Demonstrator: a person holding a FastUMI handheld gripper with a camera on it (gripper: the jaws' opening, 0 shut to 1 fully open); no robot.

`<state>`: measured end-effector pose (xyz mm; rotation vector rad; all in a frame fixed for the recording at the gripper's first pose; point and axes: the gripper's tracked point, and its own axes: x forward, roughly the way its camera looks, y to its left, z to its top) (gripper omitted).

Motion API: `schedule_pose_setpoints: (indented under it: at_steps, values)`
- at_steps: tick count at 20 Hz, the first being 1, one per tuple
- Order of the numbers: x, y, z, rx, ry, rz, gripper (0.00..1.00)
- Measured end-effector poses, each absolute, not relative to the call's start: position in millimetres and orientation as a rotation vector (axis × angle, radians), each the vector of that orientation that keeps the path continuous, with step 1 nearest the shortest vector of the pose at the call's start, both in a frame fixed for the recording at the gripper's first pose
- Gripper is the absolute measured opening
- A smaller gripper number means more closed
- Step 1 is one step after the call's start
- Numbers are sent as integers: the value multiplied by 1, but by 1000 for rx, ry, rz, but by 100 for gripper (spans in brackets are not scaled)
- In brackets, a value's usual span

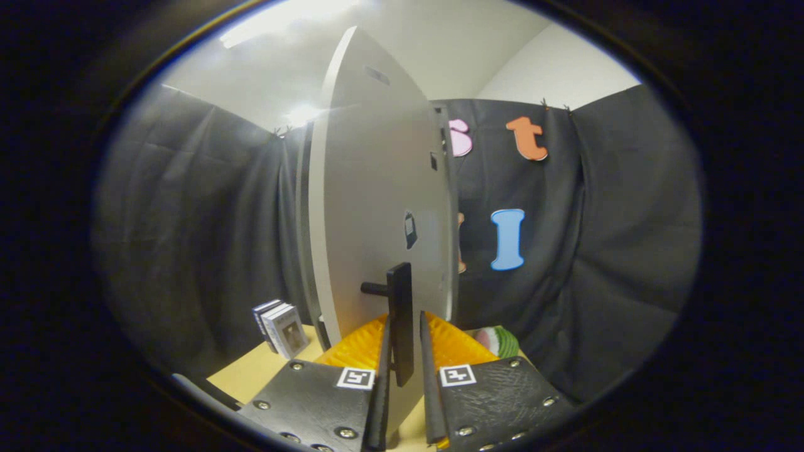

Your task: Open the shoe cabinet door, grab the shoes and put them into the shoe cabinet, then close the shoe cabinet door.

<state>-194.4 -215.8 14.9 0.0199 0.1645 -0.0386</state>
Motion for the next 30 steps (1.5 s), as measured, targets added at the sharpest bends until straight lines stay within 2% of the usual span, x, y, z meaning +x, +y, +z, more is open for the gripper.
schedule_pose_setpoints:
  at_steps: [3,4,6,7,10,12,23,30]
  values:
    - [-203,-248,20,-14,146,-86,23]
    - [-203,-270,21,-23,136,-141,23]
    - [-207,-309,21,-11,137,-214,10]
    - [-212,-326,24,-5,132,-245,8]
    - [-211,-325,22,67,128,-179,7]
    - [-215,-331,18,31,144,-178,13]
    - [-231,-317,30,8,149,-103,13]
    - [-263,-226,0,32,195,69,13]
